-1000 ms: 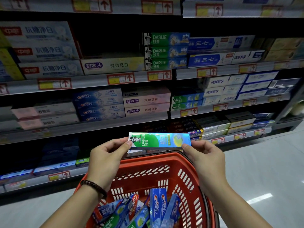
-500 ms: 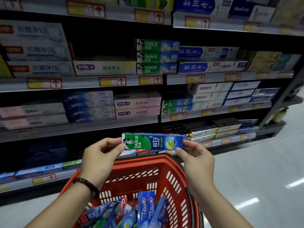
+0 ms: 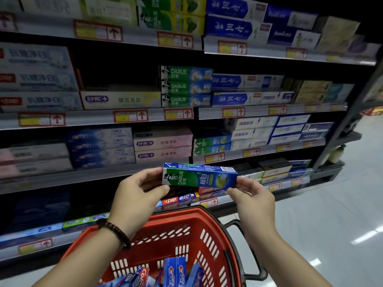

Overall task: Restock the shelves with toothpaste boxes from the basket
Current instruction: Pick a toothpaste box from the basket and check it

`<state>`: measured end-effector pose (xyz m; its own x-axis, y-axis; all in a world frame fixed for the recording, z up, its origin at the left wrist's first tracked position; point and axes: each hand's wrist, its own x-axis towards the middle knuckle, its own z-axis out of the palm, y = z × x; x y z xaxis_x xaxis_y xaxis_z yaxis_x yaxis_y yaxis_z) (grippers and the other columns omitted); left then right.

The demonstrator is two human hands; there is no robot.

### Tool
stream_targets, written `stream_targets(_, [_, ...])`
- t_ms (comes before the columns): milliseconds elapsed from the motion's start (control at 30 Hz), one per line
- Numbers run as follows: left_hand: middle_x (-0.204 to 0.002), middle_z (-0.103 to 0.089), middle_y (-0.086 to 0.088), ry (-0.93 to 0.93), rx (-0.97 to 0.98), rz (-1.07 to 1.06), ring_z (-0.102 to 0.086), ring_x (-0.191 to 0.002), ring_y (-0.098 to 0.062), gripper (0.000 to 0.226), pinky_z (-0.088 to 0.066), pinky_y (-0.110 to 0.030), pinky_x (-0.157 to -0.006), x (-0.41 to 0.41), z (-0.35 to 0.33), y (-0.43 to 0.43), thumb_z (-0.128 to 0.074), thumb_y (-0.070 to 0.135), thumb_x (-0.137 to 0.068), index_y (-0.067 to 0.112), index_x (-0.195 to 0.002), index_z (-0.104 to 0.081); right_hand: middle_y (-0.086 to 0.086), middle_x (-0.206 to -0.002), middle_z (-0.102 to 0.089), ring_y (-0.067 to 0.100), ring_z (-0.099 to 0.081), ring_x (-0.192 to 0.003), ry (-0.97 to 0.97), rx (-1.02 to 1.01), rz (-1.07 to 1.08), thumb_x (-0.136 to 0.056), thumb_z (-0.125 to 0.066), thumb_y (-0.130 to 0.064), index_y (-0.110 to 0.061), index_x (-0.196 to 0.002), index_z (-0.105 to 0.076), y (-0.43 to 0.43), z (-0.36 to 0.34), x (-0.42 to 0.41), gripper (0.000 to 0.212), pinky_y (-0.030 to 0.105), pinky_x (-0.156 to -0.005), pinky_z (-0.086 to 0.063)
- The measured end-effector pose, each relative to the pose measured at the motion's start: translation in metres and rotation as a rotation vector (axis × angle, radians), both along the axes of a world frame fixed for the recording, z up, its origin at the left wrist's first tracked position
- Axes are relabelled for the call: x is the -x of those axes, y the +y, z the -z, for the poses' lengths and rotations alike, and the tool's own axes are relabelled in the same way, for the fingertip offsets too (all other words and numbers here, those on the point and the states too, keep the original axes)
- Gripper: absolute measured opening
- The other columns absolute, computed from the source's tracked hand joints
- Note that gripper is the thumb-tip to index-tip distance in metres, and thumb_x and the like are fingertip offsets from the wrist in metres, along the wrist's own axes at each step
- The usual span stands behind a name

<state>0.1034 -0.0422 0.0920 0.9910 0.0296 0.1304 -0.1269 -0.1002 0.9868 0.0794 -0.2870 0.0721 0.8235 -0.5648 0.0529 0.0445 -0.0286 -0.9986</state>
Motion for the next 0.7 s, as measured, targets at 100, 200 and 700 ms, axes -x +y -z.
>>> stream_targets(100, [-0.108, -0.079, 0.015, -0.004, -0.020, 0.002, -0.072, -0.104, 0.000, 0.047, -0.057, -0.029, -0.096, -0.008, -0.002, -0.011, -0.078, -0.005, -0.085, 0.025, -0.121, -0.074, -0.007, -0.098, -0.079, 0.007, -0.075, -0.095, -0.023, -0.013, 0.011, -0.087, -0.079, 0.002, -0.021, -0.111, -0.076, -0.008, -0.008, -0.010, 0.033, 0.026, -0.078, -0.058])
stream_targets(200, [-0.112, -0.078, 0.012, 0.033, 0.011, 0.020, -0.072, -0.108, -0.002, 0.057, -0.058, -0.033, -0.100, -0.020, -0.001, -0.021, -0.078, -0.013, -0.079, 0.022, -0.124, -0.073, -0.009, -0.099, -0.078, 0.004, -0.073, -0.095, -0.046, 0.011, 0.034, -0.089, -0.077, 0.001, -0.022, -0.112, -0.075, -0.014, -0.012, -0.023, 0.033, 0.022, -0.074, -0.055])
stream_targets(700, [-0.120, -0.070, 0.025, 0.006, -0.112, 0.041, -0.066, -0.109, 0.000, 0.070, -0.055, -0.021, -0.079, -0.106, 0.006, -0.068, -0.088, 0.004, -0.072, 0.044, -0.125, -0.066, -0.006, -0.098, -0.078, 0.015, -0.074, -0.099, -0.102, -0.019, 0.123, -0.090, -0.074, -0.002, -0.028, -0.100, -0.073, -0.054, -0.012, -0.125, 0.028, 0.039, -0.088, -0.061])
